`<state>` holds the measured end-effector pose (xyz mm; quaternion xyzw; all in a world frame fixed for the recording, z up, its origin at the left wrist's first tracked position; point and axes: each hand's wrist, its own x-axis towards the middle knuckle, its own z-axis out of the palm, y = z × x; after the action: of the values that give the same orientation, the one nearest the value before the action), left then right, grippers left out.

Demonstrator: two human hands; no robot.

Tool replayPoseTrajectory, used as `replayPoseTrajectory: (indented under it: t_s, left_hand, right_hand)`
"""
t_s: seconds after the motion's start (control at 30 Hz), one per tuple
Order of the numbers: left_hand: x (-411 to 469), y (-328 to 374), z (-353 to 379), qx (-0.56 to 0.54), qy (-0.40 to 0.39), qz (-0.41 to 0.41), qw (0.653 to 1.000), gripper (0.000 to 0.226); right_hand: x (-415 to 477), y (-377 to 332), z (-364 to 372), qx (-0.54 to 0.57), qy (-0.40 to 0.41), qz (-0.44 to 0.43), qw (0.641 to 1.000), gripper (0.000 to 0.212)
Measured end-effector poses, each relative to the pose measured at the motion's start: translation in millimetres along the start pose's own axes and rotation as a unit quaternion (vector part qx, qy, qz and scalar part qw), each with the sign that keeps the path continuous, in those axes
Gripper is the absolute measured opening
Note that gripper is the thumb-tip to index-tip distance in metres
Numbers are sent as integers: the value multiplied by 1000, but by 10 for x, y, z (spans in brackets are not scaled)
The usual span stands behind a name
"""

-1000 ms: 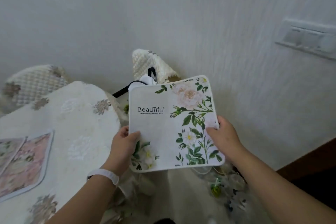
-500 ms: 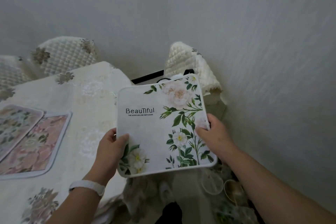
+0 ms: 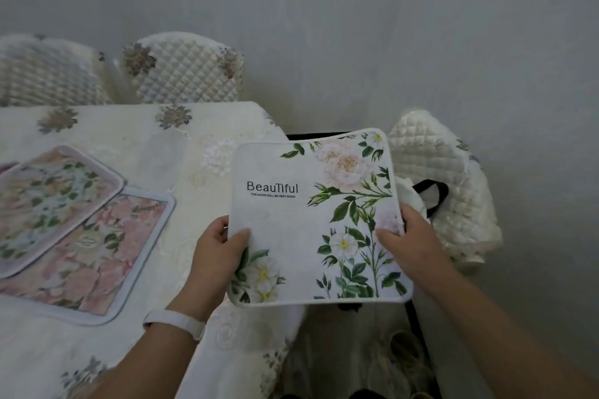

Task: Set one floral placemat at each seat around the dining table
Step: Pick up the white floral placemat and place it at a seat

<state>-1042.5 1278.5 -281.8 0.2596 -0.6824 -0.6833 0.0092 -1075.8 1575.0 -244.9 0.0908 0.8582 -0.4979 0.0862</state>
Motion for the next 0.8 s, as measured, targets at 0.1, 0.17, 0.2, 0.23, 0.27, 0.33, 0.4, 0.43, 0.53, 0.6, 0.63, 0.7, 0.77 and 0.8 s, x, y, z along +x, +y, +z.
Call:
replayPoseTrajectory:
  t_s: [0.1,0.17,0.2,0.23,0.27,0.33,0.4,0.43,0.53,0.6,0.63,0.7,0.77,0.8]
  left_hand:
    - [81,-80,-136,-22,30,-15,999,13]
    - [123,-158,-203,-32,51,-33,998,13]
    - [143,-192,-230,-36,60,-39,997,13]
    - [166,-227,-253,-39,70,-46,996,13]
    - [188,-260,-273,-40,80,-52,995,14]
    - [235,-321,-303,-44,103,-66,991,13]
    - [275,-373,-317,-54,128,-79,987,12]
    - [287,-394,-315,-62,138,-86,985,13]
    - [326,-473,-265,-87,176,-118,973,14]
    - [358,-544,-199,-103,209,-142,962,14]
    - [383,-589,-154,-109,223,-155,956,14]
    - [437,-695,-40,-123,248,-183,943,15]
    - [497,-765,94,-148,273,-203,928,16]
    - [534,-790,165,-162,282,-211,922,17]
  right_hand:
    - [253,-105,150,-14,-33,-17,999,28]
    - [415,-160,268,-21,-55,-26,998,31]
    - [495,-180,329,-26,-65,-29,997,31]
    - [575,-194,386,-31,-76,-32,996,29]
    - [657,-215,445,-41,-89,-38,994,27]
    - [843,-263,561,-70,-118,-49,989,24]
    - [1048,-310,688,-84,-153,-54,983,23]
    - [1152,-330,753,-92,-170,-58,979,23]
    - [1529,-369,966,-143,-224,-76,961,23]
    - [1815,-395,1119,-171,-261,-87,946,21]
    - [1961,-403,1192,-186,-276,-97,938,21]
    - [2235,-416,1336,-220,-303,-127,919,20]
    - [2482,-423,1474,-236,-331,-149,901,22]
    - [2599,-426,1538,-247,-340,-162,893,23]
